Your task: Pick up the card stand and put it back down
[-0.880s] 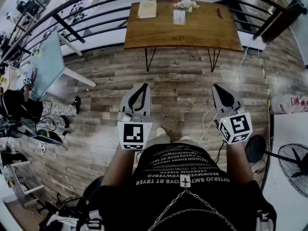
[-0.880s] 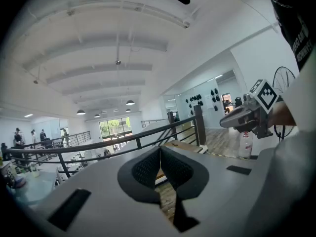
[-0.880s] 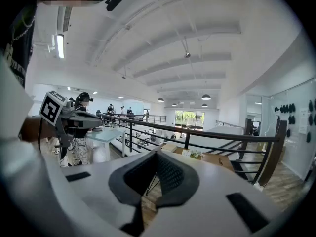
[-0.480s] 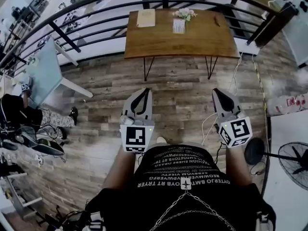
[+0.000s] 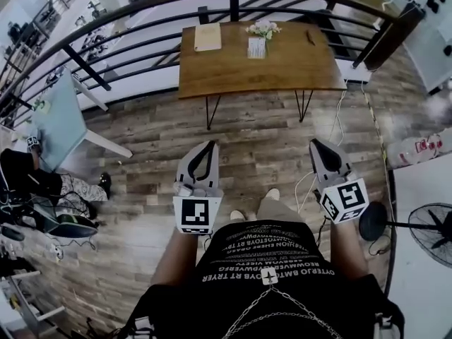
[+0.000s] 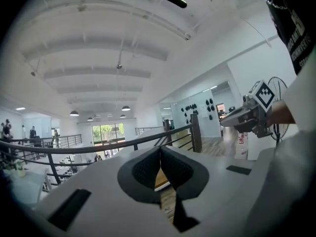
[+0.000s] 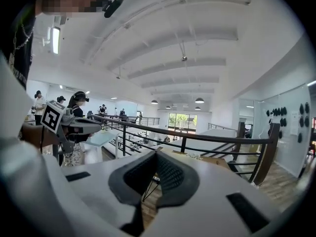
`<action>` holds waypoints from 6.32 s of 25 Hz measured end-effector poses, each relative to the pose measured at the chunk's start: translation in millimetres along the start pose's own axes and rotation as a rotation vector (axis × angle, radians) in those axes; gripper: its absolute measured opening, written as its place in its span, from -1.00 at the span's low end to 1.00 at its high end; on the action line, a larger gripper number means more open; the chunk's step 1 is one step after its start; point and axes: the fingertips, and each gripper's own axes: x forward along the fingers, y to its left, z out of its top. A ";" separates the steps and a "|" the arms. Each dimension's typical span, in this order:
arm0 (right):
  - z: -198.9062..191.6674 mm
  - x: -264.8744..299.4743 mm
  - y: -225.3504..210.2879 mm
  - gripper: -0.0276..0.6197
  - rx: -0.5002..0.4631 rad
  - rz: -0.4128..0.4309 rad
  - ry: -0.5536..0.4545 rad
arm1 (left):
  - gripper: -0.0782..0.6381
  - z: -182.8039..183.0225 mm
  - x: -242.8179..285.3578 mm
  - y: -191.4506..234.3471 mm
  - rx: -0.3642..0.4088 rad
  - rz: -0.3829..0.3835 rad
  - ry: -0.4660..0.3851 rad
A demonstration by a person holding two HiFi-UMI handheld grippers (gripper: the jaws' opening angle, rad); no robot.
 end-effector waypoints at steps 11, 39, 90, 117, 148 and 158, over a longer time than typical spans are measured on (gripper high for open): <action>-13.5 28.4 -33.9 -0.87 0.065 0.019 0.015 | -0.70 -9.9 47.4 -13.9 -0.007 -0.069 0.053; -7.3 160.6 -189.5 -0.86 0.084 0.095 0.018 | -0.70 21.4 237.2 14.2 0.020 0.039 0.068; -40.1 220.4 -238.9 -0.86 0.101 0.228 0.097 | -0.70 -3.8 302.9 24.1 -0.013 0.158 0.151; 18.7 428.8 -270.9 -0.86 0.093 0.157 0.105 | -0.70 -2.5 484.1 180.1 0.008 0.049 0.111; -132.2 490.5 -280.6 -0.86 0.168 0.093 0.420 | -0.70 -47.2 518.1 231.0 -0.044 0.002 0.162; -185.9 548.1 -285.9 -0.66 0.222 0.199 0.488 | -0.70 -48.5 541.8 242.0 -0.012 0.052 0.215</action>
